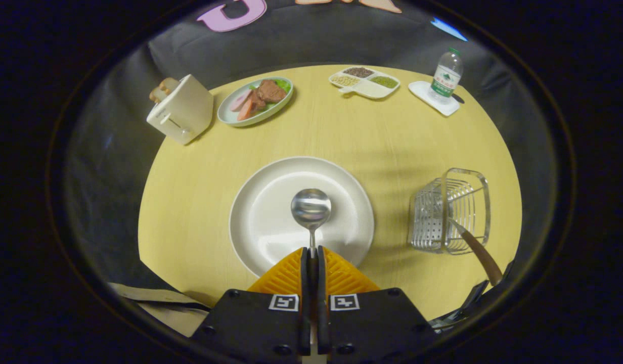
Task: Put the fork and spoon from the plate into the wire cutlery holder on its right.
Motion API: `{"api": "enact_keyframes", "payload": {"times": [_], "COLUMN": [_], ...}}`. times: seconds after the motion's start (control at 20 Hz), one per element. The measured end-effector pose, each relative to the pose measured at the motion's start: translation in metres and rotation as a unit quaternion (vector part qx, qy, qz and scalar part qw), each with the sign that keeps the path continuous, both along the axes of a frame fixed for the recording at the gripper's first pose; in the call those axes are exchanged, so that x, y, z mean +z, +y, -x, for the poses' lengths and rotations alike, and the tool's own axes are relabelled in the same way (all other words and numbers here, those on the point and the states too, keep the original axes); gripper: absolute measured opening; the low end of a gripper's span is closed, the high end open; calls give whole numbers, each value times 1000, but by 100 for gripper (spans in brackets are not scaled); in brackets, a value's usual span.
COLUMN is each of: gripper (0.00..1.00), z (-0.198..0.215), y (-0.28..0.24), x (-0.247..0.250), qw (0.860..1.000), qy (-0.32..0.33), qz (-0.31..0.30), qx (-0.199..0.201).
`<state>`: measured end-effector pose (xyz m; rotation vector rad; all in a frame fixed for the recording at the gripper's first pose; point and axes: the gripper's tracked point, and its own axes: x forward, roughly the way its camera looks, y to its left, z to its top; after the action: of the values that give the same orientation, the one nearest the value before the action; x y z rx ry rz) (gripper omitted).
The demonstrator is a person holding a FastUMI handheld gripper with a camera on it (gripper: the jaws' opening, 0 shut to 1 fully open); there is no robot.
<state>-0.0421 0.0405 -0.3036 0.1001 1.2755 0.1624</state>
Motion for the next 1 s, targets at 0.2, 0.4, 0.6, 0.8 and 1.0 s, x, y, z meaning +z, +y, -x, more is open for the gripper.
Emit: {"api": "enact_keyframes", "payload": {"times": [0.2,0.4,0.6,0.8,1.0], "gripper": [9,9,9,9,9], "z": [-6,-14,-15,-13,-15], "y": [-41,-81,-112,-132,-143], "x": [23,40,49,45,42], "qw": [1000,998,997,996,995], "qy": [-15,-28,-32,-22,-21], "qz": [10,24,35,50,59], "qx": [-22,-43,-59,-69,-77]}}
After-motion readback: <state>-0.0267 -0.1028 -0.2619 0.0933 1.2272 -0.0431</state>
